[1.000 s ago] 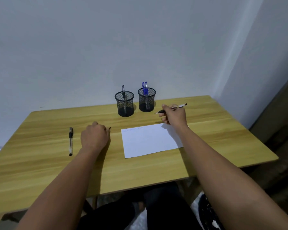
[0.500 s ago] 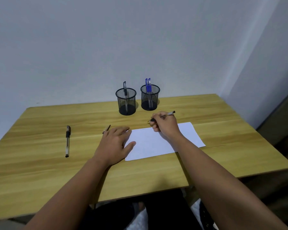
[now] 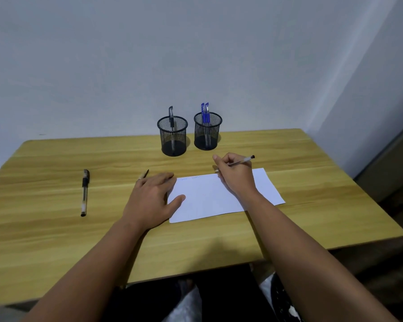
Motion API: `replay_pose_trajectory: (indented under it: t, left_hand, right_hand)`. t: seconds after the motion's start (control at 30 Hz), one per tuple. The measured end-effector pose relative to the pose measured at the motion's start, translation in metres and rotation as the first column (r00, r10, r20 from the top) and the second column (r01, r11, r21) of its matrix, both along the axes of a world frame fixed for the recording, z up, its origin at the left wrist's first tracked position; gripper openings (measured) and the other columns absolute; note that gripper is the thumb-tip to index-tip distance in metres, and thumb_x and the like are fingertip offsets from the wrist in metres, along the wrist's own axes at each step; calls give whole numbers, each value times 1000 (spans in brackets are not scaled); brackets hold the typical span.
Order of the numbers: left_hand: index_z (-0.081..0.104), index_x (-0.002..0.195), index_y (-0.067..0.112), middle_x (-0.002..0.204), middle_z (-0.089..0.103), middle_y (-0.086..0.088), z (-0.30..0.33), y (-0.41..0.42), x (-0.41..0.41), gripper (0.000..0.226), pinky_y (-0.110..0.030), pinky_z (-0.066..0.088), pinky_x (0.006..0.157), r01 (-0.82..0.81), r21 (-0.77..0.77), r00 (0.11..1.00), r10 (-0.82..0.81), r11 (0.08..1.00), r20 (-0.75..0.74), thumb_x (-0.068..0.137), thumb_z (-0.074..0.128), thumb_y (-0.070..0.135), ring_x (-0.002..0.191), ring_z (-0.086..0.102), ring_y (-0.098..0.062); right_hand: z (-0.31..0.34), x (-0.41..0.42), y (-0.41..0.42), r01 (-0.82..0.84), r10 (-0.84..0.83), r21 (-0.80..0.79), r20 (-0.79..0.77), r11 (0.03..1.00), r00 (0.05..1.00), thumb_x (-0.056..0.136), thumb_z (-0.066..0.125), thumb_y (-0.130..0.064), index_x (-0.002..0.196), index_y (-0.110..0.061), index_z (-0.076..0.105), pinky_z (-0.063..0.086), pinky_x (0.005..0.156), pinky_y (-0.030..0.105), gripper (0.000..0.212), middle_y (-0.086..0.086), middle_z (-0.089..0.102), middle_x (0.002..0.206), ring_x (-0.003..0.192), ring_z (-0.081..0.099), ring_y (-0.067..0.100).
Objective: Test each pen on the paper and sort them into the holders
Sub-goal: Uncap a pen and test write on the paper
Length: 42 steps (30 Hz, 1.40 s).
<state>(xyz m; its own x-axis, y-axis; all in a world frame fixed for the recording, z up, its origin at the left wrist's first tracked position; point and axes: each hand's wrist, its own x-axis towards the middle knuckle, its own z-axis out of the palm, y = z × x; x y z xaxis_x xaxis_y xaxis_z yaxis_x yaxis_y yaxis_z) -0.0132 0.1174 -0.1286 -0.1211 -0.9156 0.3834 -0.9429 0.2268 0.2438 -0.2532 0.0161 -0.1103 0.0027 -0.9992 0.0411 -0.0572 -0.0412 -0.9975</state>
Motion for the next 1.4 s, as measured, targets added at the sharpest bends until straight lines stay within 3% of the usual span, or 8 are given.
replay_pose_trajectory:
  t: [0.13,0.37,0.6,0.77,0.9,1.13,1.27,1.4]
  left_hand:
    - [67,127,25,141,58,5,-1,0,1,60,-47,34,115,-48,11,999,48,999,19,88,50,68,131,53,-14]
    - [68,127,25,141,59,6,0,1,0,61,-47,39,111,-60,14,998,60,998,11,88,50,69,131,53,-14]
    - [68,127,25,141,59,5,1,2,0,63,-47,38,111,-60,24,998,60,998,0,87,48,70,132,53,-14]
    - [68,128,25,142,58,5,1,2,0,65,-48,38,111,-62,36,998,61,997,2,87,46,71,132,52,-15]
    - [67,130,25,142,58,5,1,2,-1,66,-47,38,111,-59,37,998,59,998,0,87,46,71,133,52,-15]
    - [66,130,25,143,58,4,1,2,0,65,-47,36,114,-57,35,998,57,998,-5,87,48,70,134,51,-15]
    - [66,131,26,145,56,5,2,3,-1,64,-46,36,113,-64,40,998,64,997,-2,87,48,69,135,50,-15]
    - [66,131,26,145,56,5,3,3,-1,64,-46,37,111,-64,41,998,65,997,-5,87,49,69,134,50,-15]
  right_hand:
    - [-4,-3,0,12,-12,2,4,1000,1000,97,73,-23,72,2,45,45,62,41,45,20,53,63,61,57,30]
    - [-5,-4,0,20,-20,0,-44,1000,999,98,70,-15,71,5,45,46,59,36,42,19,53,62,59,60,26]
    - [-8,-4,-3,1,-8,-51,-150,999,989,95,73,-15,71,6,53,45,52,32,38,36,60,69,54,57,26]
    - [-10,-5,-5,23,-29,-41,-144,999,989,87,68,-12,68,2,44,45,59,38,33,22,42,63,60,51,26]
    - [-12,-5,-6,22,-31,-58,-159,998,987,95,72,-20,70,1,52,52,58,38,39,34,60,70,58,61,29]
    - [-13,-4,-5,61,-72,-75,-166,995,983,95,70,-19,70,3,51,54,59,40,38,36,60,72,58,63,31]
    - [-9,-6,-4,113,-118,-59,-89,992,989,96,66,-11,74,11,45,48,55,37,38,24,53,61,57,59,30]
    - [-11,-5,-5,109,-117,-74,-124,991,985,95,67,-14,62,-4,44,48,54,37,41,13,51,55,54,59,30]
